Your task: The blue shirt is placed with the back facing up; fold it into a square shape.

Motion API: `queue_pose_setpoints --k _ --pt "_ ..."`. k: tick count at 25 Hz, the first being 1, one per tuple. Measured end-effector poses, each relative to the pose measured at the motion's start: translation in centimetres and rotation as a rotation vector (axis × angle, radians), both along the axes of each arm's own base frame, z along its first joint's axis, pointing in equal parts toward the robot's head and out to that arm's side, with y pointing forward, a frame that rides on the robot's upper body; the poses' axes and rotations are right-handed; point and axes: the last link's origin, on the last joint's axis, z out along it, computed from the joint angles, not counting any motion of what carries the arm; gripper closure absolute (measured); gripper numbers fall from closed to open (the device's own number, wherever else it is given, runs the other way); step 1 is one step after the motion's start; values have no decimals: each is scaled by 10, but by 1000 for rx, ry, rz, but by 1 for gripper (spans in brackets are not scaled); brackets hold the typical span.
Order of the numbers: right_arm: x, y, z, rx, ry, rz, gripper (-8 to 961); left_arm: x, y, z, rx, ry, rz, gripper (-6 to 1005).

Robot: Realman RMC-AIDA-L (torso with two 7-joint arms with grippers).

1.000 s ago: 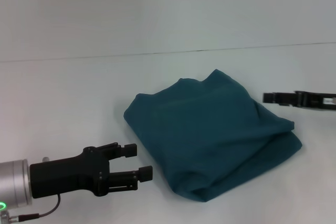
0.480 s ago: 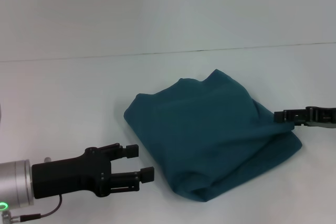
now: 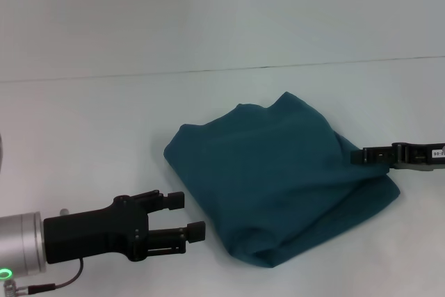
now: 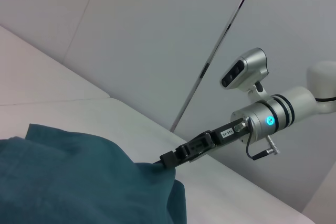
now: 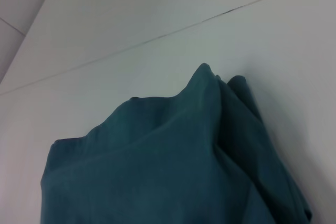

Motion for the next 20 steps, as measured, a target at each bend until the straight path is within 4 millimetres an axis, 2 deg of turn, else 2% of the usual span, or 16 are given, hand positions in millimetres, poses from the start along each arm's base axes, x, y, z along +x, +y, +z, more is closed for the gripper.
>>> queue_pose_setpoints --k 11,20 --pt "1 0 -3 -15 -17 -3 224 1 0 -1 -1 -2 -2 125" --pt "2 0 -5 -13 -25 -7 291 2 1 -1 -2 -3 -5 126"
